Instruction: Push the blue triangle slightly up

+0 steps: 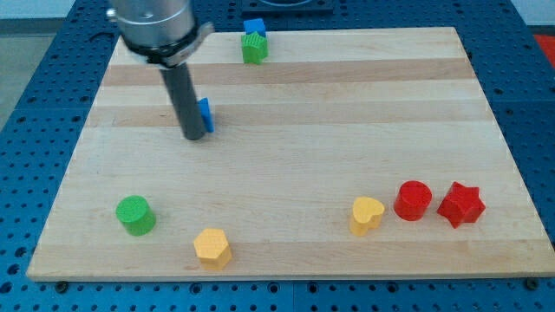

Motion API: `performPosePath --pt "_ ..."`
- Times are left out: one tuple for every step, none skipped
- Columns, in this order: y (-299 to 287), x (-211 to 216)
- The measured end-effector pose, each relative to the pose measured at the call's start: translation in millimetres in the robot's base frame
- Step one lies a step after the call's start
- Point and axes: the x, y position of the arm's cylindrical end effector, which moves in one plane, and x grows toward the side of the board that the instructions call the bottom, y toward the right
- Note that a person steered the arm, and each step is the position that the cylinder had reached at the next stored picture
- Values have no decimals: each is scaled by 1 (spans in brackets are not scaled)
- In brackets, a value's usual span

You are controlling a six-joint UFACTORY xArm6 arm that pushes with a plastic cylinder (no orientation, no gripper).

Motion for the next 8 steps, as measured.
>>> performPosePath --pt "5 -15" --pt "5 -24" --pt "5 -17" --pt "-3 -7" --pt "6 -30" --pt "19 -58" --pt "24 -63" --pt "0 -31"
